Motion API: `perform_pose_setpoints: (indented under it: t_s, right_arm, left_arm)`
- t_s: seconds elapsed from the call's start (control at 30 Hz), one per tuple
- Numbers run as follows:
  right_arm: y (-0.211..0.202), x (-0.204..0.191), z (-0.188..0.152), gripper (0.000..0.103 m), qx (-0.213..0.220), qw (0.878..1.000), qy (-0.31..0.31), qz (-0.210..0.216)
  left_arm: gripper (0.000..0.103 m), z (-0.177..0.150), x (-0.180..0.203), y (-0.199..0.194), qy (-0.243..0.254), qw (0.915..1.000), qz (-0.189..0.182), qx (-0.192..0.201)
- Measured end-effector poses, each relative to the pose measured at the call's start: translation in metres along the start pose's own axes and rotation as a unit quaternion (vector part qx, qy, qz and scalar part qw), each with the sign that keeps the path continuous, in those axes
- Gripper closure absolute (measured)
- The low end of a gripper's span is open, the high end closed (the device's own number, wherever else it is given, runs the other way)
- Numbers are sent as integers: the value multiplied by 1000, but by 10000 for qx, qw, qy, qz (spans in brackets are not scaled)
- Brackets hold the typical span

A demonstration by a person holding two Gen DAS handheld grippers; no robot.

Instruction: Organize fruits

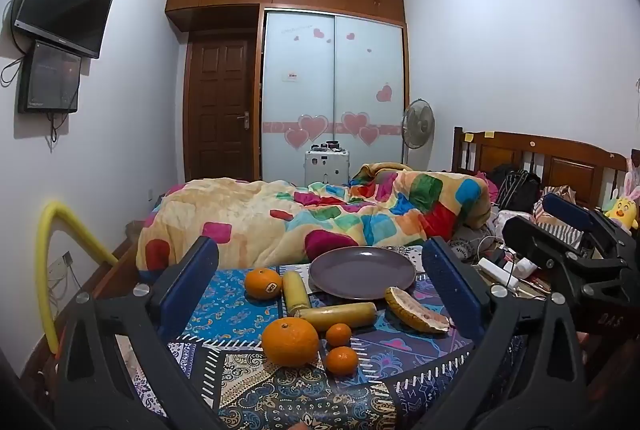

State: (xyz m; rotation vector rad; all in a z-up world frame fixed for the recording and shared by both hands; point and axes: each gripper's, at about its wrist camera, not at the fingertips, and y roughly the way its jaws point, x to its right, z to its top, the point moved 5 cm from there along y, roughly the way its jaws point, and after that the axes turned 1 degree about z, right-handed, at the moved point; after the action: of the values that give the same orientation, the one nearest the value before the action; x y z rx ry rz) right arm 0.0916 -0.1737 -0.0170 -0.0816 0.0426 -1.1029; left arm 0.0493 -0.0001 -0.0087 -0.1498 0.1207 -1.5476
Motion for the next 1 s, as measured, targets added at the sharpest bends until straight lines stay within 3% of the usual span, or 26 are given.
perform_pose_setpoints:
  t_s: [1.0]
  right_arm:
    - [-3, 1, 0, 0, -9, 9999, 108, -2]
  left_arm:
    - [0, -7, -5, 3, -115, 9999, 32, -90]
